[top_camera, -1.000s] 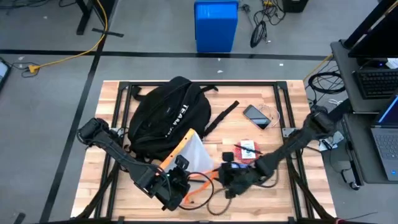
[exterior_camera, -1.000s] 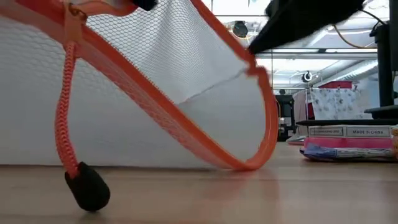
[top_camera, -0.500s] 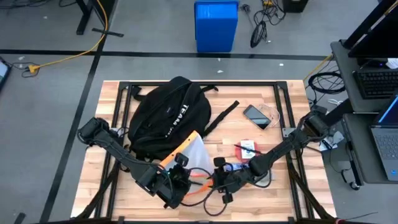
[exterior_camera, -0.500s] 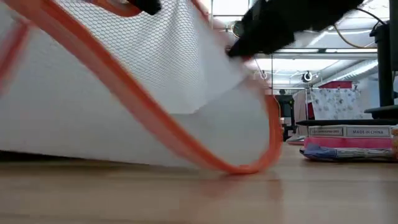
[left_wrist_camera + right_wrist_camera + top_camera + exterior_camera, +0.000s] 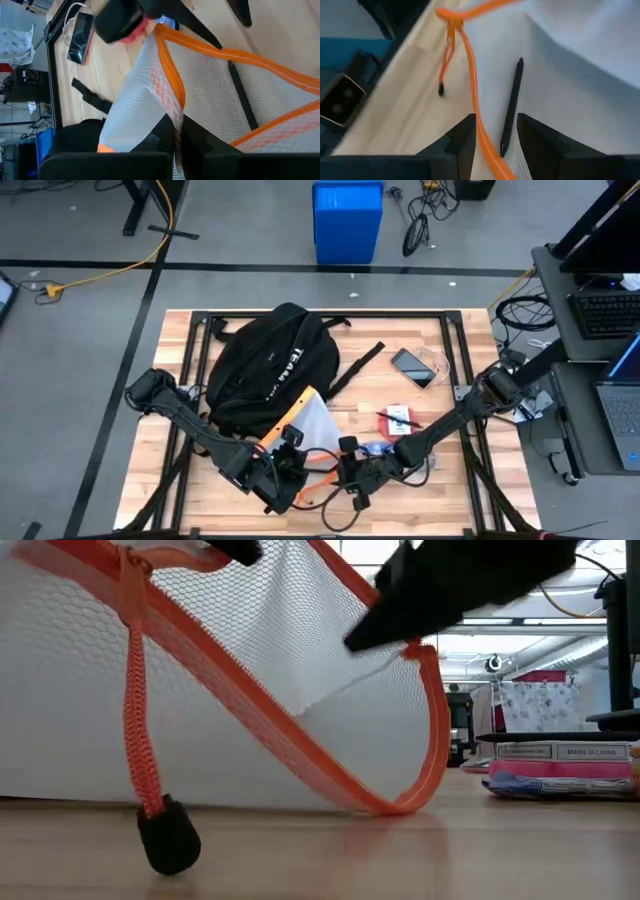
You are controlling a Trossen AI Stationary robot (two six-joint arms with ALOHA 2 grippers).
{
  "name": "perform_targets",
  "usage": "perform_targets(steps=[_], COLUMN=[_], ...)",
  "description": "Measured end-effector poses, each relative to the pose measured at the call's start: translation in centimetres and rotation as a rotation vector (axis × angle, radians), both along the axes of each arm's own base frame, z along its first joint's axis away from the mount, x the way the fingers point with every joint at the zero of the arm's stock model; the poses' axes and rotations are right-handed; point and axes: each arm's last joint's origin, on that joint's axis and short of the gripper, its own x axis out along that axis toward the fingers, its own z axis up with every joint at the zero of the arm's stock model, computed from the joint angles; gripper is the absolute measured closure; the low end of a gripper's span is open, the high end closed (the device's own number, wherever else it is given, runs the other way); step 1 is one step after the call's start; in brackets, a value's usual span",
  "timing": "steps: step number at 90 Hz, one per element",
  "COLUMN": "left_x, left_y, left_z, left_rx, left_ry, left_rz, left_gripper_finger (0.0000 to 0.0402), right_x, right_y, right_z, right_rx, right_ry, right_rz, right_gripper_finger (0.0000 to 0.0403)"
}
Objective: Unpack backpack
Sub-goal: Remove the black pen from the orange zip bag
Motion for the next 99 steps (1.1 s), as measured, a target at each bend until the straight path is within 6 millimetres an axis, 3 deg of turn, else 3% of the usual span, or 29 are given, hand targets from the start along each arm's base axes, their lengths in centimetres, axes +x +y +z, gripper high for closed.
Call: perform_targets(steps=[27,70,99], left_x=[0.0,0.0,0.1], left_y=[0.0,0.1,0.1], left_z=[0.0,0.0,0.0], left_rx=[0.001,0.0,0.0], left_ry=[0.001,0.001,0.001], left_rz=[0.0,0.001,0.0], left_gripper_finger=[0.0402,0.0402,0.0402], right_x=[1.5,2.8,3.0], right_y=[-1.8,-2.1,-2.4], right_z=[-3.2,-1.8,-3.2], right_rx=[0.014,0.108,0.026], right_ry=[0.081,-0.086,-0.092], right_rz=[-0.108,-0.174,-0.252], right_gripper_finger=[0.0273,0.0273,0.0273])
